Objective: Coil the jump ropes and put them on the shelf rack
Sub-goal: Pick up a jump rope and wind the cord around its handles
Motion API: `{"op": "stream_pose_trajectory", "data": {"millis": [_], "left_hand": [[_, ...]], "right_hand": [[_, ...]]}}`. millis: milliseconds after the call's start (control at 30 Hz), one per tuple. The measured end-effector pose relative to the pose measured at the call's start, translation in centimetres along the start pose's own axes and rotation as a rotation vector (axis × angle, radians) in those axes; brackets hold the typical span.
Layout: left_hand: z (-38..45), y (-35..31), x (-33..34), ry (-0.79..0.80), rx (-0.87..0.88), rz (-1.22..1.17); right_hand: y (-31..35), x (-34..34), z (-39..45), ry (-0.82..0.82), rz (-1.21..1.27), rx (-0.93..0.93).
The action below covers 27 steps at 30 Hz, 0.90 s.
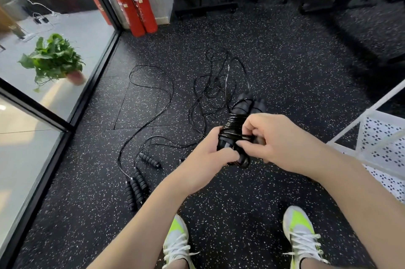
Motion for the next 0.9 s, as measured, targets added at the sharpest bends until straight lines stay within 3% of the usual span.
{"op": "stream_pose_trajectory", "data": {"millis": [100, 267, 433, 600, 767, 900], "left_hand": [[0.3, 0.1, -0.1, -0.064, 0.004, -0.058], [0.5, 0.3, -0.6, -0.168, 0.036, 0.118], [0.4, 0.1, -1.3, -0.188, 0.045, 0.145], [0.0, -0.3, -0.9, -0.132, -0.001, 0.388], [-0.2, -0.8, -0.5, -0.112, -0.002, 0.508], [-0.4, -0.7, -0.3, -0.112, -0.001, 0.502]], "right_hand": [[0.0, 0.7, 0.1, -0.053, 0.007, -0.005], [0.3, 1.1, -0.1, -0.184, -0.060, -0.129], [-0.2, 0.7, -0.1, -0.159, -0.067, -0.207], [-0.4, 0.3, 0.5, -0.110, -0.192, -0.189], [-0.5, 0.3, 0.8, 0.059, -0.093, -0.017], [-0.2, 0.1, 0.7, 0.083, -0.007, 0.055]]}}
Point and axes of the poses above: each hand's wrist, its own z-axis towards the middle knuckle, its own x-axis out of the palm, y = z × x, the point moved 1 cm from there along z, towards the middle knuckle, and after that the axes turned 10 degrees about y, right-handed, at the moved point
